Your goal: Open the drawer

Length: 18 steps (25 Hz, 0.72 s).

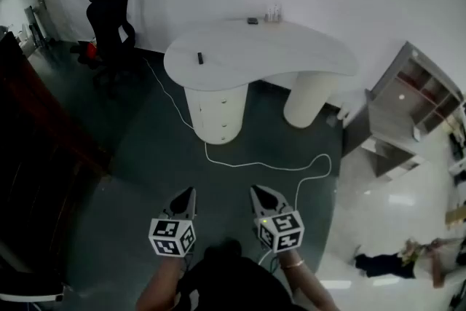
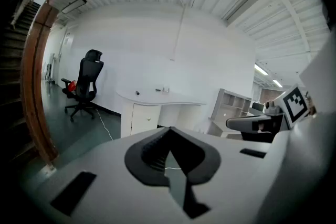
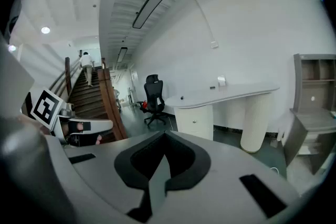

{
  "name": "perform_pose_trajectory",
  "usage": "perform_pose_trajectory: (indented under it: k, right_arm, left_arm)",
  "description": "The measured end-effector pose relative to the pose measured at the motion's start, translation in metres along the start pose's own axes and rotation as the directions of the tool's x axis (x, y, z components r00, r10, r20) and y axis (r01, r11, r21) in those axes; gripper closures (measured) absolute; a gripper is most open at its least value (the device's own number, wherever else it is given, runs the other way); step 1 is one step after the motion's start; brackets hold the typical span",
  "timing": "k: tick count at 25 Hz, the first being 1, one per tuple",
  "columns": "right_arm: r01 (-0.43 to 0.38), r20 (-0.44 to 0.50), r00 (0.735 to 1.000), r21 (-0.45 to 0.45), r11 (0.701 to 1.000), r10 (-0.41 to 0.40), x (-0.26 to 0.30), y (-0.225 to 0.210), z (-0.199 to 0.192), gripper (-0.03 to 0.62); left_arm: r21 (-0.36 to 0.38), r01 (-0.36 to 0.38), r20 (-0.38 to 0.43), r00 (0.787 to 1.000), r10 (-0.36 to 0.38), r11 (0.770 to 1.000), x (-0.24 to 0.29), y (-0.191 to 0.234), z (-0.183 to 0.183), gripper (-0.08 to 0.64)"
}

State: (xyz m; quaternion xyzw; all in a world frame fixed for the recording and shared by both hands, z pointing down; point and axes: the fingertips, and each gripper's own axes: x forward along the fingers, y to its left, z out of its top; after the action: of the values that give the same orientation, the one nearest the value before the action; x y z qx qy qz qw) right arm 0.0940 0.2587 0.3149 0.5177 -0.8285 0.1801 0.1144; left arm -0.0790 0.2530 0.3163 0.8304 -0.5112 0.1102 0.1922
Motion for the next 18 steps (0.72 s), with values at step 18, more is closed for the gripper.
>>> perform_pose_trajectory:
  k: [18]
  right_arm:
    - [-0.046,0.019,0.999,0.032,0.998,0.045,0.023,-0.038,0.009,0.589]
  left_arm:
    - [0.023,-0.016,-0.004,1.0,0.016,1.0,0.039,-0.011,0.009,0.558]
